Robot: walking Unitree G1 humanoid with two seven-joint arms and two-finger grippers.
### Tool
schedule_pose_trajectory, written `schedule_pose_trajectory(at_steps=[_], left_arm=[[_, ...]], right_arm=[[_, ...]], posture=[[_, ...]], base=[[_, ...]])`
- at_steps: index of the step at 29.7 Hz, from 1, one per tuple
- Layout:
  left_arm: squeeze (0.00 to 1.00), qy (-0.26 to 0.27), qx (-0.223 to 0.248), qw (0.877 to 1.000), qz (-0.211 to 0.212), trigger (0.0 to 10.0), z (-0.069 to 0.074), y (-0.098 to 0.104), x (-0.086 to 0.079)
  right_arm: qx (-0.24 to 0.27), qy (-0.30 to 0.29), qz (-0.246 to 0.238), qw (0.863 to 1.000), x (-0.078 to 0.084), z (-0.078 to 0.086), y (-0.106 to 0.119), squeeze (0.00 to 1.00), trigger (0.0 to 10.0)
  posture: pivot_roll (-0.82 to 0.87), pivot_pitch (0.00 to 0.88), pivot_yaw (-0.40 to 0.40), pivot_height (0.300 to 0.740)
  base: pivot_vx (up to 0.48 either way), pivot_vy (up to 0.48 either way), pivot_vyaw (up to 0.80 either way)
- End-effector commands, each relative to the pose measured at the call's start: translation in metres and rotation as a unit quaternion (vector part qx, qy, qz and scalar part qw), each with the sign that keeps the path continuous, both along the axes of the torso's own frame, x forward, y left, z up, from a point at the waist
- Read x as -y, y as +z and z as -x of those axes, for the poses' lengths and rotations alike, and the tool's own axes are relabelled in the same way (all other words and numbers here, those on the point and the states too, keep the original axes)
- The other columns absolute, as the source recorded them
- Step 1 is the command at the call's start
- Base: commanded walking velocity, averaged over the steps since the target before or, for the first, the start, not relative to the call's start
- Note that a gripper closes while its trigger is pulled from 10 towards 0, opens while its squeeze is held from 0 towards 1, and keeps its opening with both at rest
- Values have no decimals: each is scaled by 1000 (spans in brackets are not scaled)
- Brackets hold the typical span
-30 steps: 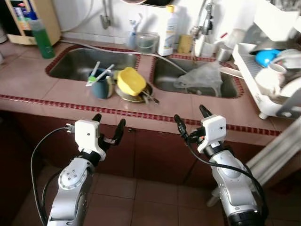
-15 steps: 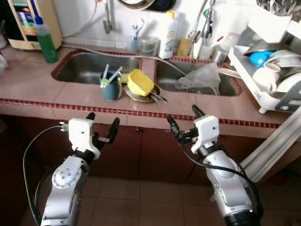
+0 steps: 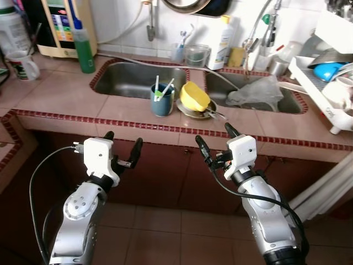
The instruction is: Kitchen organization
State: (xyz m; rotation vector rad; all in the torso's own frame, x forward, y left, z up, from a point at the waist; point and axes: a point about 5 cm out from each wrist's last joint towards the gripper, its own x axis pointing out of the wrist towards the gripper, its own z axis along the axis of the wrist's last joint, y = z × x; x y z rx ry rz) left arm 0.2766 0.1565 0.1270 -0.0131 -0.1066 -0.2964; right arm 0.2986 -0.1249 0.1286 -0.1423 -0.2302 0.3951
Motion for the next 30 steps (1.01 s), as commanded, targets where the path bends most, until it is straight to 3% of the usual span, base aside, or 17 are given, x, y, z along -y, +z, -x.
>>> schedule_pose_trajectory(at_steps=[1, 11, 30], left_arm=[[0, -17, 3, 1000, -3, 10000, 1, 2, 7], [0, -22, 2, 1000, -7, 10000, 2, 2, 7], [0, -27, 3, 1000, -5, 10000, 1, 2, 10]], right_arm=[[3, -10, -1, 1000, 6, -1, 3, 0, 10000], [2, -9, 0, 1000, 5, -1, 2, 0, 10000], [5, -7, 4, 1000, 5, -1, 3, 0, 10000]], posture=[[9, 3, -38, 740], [11, 9, -37, 740], [8, 14, -39, 740]], base=[[0, 0, 0], [0, 0, 0], [295, 0, 0]])
